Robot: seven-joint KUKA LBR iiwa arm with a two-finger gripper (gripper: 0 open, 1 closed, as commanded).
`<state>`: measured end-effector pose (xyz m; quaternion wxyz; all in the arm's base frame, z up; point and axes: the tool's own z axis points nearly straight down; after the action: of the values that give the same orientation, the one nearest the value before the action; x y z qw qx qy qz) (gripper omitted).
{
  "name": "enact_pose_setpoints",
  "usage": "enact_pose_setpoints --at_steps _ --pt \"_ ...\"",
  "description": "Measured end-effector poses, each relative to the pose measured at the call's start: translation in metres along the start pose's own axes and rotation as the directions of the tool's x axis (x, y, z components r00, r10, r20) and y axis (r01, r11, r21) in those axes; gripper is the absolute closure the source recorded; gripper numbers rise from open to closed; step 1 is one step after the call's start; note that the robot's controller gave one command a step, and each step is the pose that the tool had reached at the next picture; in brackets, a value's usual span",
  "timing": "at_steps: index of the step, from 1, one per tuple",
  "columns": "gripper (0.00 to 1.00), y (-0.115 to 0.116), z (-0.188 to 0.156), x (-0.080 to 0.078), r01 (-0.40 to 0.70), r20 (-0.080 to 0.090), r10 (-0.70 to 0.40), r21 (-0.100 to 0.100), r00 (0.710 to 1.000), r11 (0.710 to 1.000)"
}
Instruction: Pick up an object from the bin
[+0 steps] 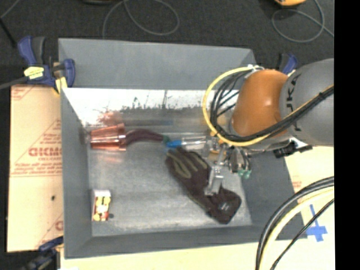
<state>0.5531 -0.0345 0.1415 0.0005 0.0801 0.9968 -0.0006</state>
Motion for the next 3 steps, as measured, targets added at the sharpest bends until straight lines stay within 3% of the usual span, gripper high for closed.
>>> enact_pose_setpoints --at_steps 1,2,3 --pt "0.0 0.0 -0.001 0.018 -0.139 0.008 0.139 -0.002 0.99 0.99" --pt "0.0 0.002 0.046 0.026 -0.183 0.009 0.183 -0.001 0.983 0.983" --pt "1.0 -0.003 0.069 0.033 -0.356 0.012 0.356 -0.006 0.935 0.935"
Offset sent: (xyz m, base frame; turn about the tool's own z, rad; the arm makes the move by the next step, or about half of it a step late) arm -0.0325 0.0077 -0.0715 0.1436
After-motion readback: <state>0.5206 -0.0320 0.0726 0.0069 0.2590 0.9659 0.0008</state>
